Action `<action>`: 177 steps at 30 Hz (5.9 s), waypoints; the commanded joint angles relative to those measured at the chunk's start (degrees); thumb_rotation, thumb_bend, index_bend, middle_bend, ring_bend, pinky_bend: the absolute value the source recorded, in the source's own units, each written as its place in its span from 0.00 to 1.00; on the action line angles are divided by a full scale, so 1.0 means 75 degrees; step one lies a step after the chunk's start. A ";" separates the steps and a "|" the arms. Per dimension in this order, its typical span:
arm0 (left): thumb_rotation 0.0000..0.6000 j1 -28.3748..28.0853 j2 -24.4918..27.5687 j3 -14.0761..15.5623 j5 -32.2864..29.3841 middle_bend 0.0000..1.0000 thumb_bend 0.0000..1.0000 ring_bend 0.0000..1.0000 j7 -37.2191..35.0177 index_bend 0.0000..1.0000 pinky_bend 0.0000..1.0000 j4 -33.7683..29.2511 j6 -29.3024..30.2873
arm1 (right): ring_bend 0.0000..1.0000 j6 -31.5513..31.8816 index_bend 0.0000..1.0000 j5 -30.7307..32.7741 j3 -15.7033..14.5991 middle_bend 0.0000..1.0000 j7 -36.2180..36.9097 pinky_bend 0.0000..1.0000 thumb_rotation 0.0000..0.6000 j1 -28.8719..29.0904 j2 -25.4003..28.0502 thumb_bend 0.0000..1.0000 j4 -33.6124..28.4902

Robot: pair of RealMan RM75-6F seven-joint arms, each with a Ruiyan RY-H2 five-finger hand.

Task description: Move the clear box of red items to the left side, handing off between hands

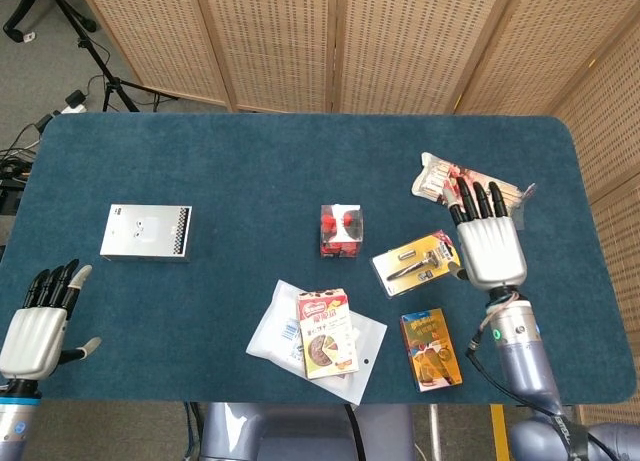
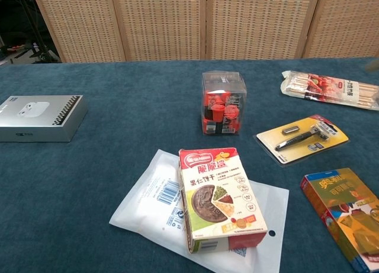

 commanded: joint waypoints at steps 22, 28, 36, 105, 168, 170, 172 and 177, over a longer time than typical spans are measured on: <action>1.00 -0.0561 -0.0476 -0.0294 -0.0588 0.00 0.00 0.00 0.0513 0.00 0.00 -0.0099 -0.0907 | 0.00 0.1182 0.00 -0.3292 -0.1069 0.00 0.4887 0.00 1.00 -0.3207 -0.1056 0.00 0.4904; 1.00 -0.1761 0.0359 -0.1403 -0.1355 0.00 0.00 0.00 0.0577 0.00 0.00 -0.1217 -0.2123 | 0.00 0.1177 0.00 -0.3389 -0.0853 0.00 0.5030 0.00 1.00 -0.3344 -0.1017 0.00 0.4861; 1.00 -0.3325 0.1107 -0.2562 -0.3151 0.00 0.00 0.00 0.0743 0.00 0.00 -0.1872 -0.3712 | 0.00 0.1116 0.00 -0.3430 -0.0594 0.00 0.5380 0.00 1.00 -0.3465 -0.0922 0.00 0.4872; 1.00 -1.2154 -0.4635 -0.2506 -1.4165 0.00 0.10 0.00 0.6376 0.07 0.01 0.4956 -0.5067 | 0.00 0.0224 0.00 -0.2984 0.0725 0.00 0.8800 0.00 1.00 -0.4268 -0.0136 0.00 0.5267; 1.00 -0.7397 -0.1288 -0.1376 -0.6830 0.23 0.41 0.18 0.2229 0.66 0.27 0.5220 -0.6532 | 0.00 -0.0198 0.00 -0.2779 0.0788 0.00 0.7152 0.00 1.00 -0.4183 -0.0308 0.00 0.4842; 1.00 -0.7347 -0.1320 -0.1354 -0.6611 0.23 0.41 0.18 0.2032 0.67 0.27 0.5417 -0.6625 | 0.00 -0.0224 0.00 -0.2771 0.0782 0.00 0.7097 0.00 1.00 -0.4172 -0.0323 0.00 0.4836; 1.00 -0.7303 -0.1360 -0.1338 -0.6439 0.23 0.41 0.18 0.1830 0.67 0.27 0.5606 -0.6752 | 0.00 -0.0257 0.00 -0.2766 0.0773 0.00 0.7045 0.00 1.00 -0.4159 -0.0335 0.00 0.4829; 1.00 -0.7194 -0.1549 -0.1226 -0.6020 0.23 0.41 0.18 0.1347 0.67 0.27 0.6196 -0.7141 | 0.00 -0.0343 0.00 -0.2732 0.0767 0.00 0.6940 0.00 1.00 -0.4128 -0.0356 0.00 0.4821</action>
